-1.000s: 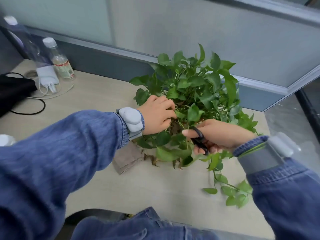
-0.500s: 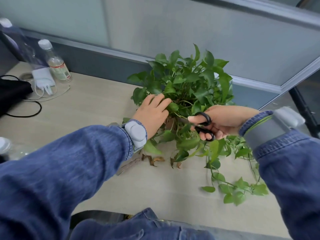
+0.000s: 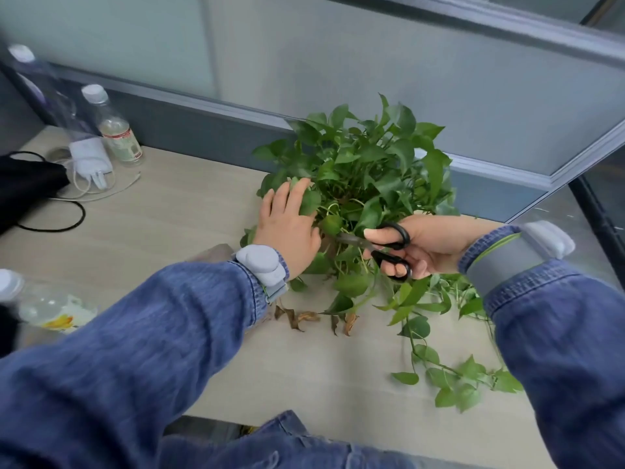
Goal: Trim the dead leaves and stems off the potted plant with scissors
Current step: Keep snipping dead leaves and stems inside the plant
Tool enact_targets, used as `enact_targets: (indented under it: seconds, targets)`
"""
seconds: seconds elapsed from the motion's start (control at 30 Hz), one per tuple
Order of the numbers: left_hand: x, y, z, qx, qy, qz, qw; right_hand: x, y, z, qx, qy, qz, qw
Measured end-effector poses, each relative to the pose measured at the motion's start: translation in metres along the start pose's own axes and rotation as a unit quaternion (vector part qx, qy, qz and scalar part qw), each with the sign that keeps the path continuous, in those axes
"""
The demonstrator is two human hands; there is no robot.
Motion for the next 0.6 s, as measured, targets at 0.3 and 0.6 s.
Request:
enact_targets:
  seconds: [0.3, 0.6]
  targets:
    - [-0.007, -0.021, -0.010, 0.000, 0.064, 0.028, 0.998, -0.006, -0.002, -0.008, -0.007, 0.030, 0.005, 1.000]
    - [-0.001, -0.024, -0.007, -0.012, 0.053, 0.008, 0.998, -0.006, -0.003, -0.013, -0.037, 0.032, 0.007, 0.999]
Point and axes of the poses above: each hand's wrist, its own x-axis away from the middle knuckle, its own y-axis out of the back of the hand, z = x × y, the point moved 5 cm from there along -x, towards the middle knuckle, and after that the axes turned 13 degrees about -z, right-handed, at the moved point
